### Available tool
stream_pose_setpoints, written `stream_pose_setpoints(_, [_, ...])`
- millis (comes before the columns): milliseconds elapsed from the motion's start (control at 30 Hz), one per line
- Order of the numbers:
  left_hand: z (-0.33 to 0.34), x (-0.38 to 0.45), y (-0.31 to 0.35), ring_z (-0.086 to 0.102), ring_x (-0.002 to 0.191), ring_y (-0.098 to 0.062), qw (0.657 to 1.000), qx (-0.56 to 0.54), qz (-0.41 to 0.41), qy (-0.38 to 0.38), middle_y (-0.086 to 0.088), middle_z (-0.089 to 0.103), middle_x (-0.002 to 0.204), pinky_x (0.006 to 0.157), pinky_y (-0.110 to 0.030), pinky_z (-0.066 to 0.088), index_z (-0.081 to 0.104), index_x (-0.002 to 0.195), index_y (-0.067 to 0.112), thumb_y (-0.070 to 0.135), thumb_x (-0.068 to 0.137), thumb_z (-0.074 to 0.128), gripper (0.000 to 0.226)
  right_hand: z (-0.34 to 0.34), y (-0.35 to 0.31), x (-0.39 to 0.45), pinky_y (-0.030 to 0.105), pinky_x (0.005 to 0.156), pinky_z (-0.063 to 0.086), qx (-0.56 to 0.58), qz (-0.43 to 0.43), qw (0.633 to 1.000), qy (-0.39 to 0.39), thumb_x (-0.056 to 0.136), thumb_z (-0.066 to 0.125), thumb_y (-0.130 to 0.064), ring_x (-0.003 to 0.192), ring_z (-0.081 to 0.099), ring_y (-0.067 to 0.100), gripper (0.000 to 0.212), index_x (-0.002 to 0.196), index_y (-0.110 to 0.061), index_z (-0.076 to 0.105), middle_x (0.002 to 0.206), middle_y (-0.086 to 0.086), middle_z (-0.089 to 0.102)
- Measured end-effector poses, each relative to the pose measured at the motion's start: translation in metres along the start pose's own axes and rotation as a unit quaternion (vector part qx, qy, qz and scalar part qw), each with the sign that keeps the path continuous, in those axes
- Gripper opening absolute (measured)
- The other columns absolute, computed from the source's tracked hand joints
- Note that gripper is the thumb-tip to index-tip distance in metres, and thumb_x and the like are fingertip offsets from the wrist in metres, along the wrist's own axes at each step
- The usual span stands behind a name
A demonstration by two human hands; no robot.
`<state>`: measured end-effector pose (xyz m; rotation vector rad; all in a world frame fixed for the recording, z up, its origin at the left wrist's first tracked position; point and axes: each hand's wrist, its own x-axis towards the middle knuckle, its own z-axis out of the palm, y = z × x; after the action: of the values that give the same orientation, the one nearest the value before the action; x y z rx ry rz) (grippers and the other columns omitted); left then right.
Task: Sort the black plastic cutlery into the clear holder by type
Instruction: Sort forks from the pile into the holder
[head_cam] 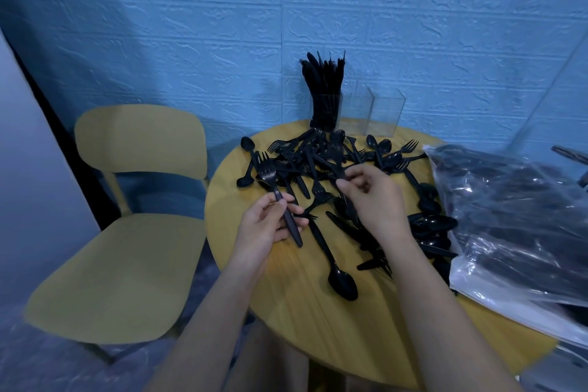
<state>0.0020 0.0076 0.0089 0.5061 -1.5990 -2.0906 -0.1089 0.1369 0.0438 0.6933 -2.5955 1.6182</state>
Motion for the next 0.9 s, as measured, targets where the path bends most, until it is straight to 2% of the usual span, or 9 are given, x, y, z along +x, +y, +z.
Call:
stream_pose_setpoints(67, [0.0,0.0,0.0,0.069,0.072,-0.021,1.0,0.007,0.001,-0.004,-0.011,0.068,0.084,0.07,-0.033,0.059,0.059,0.105,0.002,0.009,0.099,0.043,0.018,-0.004,-0.001,-0.001,0.014,0.061,0.044,0.082,0.005,0.997,-0.005,0.089,0.064,-0.023,0.063,0.055,0.004,0.005,0.094,-0.02,0.062,0.073,-0.008,0.06])
stream_pose_setpoints(167, [0.001,-0.001,0.001,0.07,0.074,-0.022,1.0,0.012,-0.002,-0.013,-0.01,0.07,0.086,0.068,-0.031,0.059,0.06,0.105,0.004,0.01,0.099,0.045,0.017,-0.004,-0.005,-0.006,0.014,0.062,0.045,0.173,0.008,0.981,-0.087,0.09,0.063,-0.018,0.059,0.058,0.001,0.004,0.085,-0.018,0.064,0.07,-0.009,0.065])
stream_pose_setpoints(233, [0.001,-0.002,0.001,0.071,0.076,-0.022,1.0,0.016,-0.007,-0.021,-0.009,0.071,0.087,0.065,-0.029,0.058,0.061,0.105,0.007,0.012,0.098,0.046,0.017,0.003,-0.008,-0.008,0.012,0.063,0.044,0.163,-0.007,0.975,-0.148,0.089,0.064,-0.018,0.063,0.059,0.002,0.006,0.083,-0.018,0.065,0.07,-0.01,0.066])
stream_pose_setpoints(300, [0.001,-0.002,0.001,0.071,0.081,-0.025,0.999,0.016,-0.012,-0.026,-0.011,0.071,0.092,0.066,-0.033,0.059,0.063,0.104,0.011,0.013,0.098,0.047,0.017,0.011,-0.01,-0.01,0.014,0.071,0.044,0.125,-0.021,0.977,-0.172,0.088,0.065,-0.021,0.073,0.06,0.002,0.006,0.083,-0.019,0.067,0.077,-0.01,0.067])
stream_pose_setpoints(400, [0.0,-0.003,0.001,0.071,0.086,-0.029,0.998,0.028,-0.005,-0.049,-0.014,0.072,0.097,0.073,-0.038,0.059,0.063,0.107,0.013,0.015,0.097,0.047,0.019,0.02,-0.009,-0.009,0.017,0.072,0.043,0.083,-0.032,0.982,-0.164,0.087,0.066,-0.024,0.077,0.058,0.004,0.005,0.083,-0.022,0.067,0.08,-0.011,0.065])
stream_pose_setpoints(533, [0.001,-0.004,0.0,0.07,0.086,-0.026,0.997,0.035,0.007,-0.07,-0.011,0.073,0.095,0.071,-0.033,0.059,0.063,0.109,0.015,0.013,0.097,0.047,0.021,0.022,-0.007,-0.011,0.013,0.064,0.04,0.065,-0.046,0.986,-0.145,0.088,0.065,-0.026,0.071,0.053,0.002,0.007,0.082,-0.023,0.064,0.077,-0.011,0.06])
stream_pose_setpoints(633, [0.0,-0.003,-0.001,0.07,0.087,-0.028,0.996,0.037,0.013,-0.076,-0.013,0.072,0.098,0.071,-0.032,0.058,0.063,0.112,0.015,0.013,0.097,0.047,0.023,0.023,-0.007,-0.012,0.017,0.067,0.043,0.068,-0.046,0.982,-0.168,0.089,0.065,-0.024,0.073,0.054,0.005,0.006,0.085,-0.019,0.067,0.078,-0.008,0.062])
stream_pose_setpoints(733, [0.002,-0.005,0.0,0.071,0.081,-0.025,0.996,0.033,0.014,-0.082,-0.01,0.073,0.092,0.065,-0.029,0.058,0.062,0.116,0.012,0.013,0.098,0.045,0.025,0.024,-0.007,-0.015,0.019,0.071,0.045,0.047,-0.05,0.982,-0.179,0.089,0.064,-0.025,0.077,0.056,0.005,0.006,0.086,-0.021,0.066,0.079,-0.01,0.062])
stream_pose_setpoints(900, [0.005,-0.008,0.003,0.072,0.077,-0.025,0.998,0.007,0.005,-0.07,-0.01,0.073,0.089,0.061,-0.03,0.058,0.061,0.114,0.013,0.016,0.099,0.043,0.023,0.016,-0.014,-0.018,0.006,0.063,0.042,0.132,-0.025,0.979,-0.154,0.09,0.063,-0.016,0.066,0.056,-0.005,0.004,0.087,-0.015,0.065,0.079,-0.004,0.063])
